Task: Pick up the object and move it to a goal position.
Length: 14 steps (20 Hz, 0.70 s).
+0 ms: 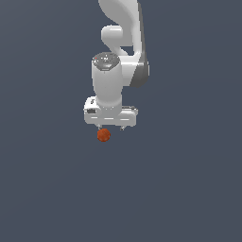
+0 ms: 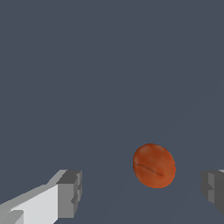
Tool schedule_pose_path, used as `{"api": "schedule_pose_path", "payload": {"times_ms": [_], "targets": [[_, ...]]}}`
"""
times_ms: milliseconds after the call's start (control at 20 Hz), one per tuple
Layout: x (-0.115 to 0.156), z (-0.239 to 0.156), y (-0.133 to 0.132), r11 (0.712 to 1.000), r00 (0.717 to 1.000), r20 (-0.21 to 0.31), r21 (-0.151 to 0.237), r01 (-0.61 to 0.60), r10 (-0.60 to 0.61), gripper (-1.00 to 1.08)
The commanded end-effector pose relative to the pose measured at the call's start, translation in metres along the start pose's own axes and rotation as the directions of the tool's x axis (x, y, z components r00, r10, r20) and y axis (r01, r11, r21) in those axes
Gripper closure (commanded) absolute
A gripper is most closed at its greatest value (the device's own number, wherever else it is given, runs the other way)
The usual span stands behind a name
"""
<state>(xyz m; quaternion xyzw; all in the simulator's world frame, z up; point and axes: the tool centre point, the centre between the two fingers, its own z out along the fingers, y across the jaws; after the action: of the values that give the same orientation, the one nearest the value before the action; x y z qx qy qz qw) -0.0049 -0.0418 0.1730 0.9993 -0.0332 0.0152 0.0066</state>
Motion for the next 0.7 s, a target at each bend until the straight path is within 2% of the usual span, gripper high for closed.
{"api": "schedule_pose_path", "payload": {"times_ms": [0, 350, 650], "targets": [[-0.007, 0.014, 0.010, 1.000, 1.000, 0.006, 0.003, -0.020, 0.020, -0.92], [-0.034, 0.058, 0.043, 0.996, 0.996, 0.025, 0.008, -0.086, 0.086, -0.92], [-0.047, 0.074, 0.055, 0.994, 0.993, 0.032, 0.009, -0.113, 0.113, -0.92]]}}
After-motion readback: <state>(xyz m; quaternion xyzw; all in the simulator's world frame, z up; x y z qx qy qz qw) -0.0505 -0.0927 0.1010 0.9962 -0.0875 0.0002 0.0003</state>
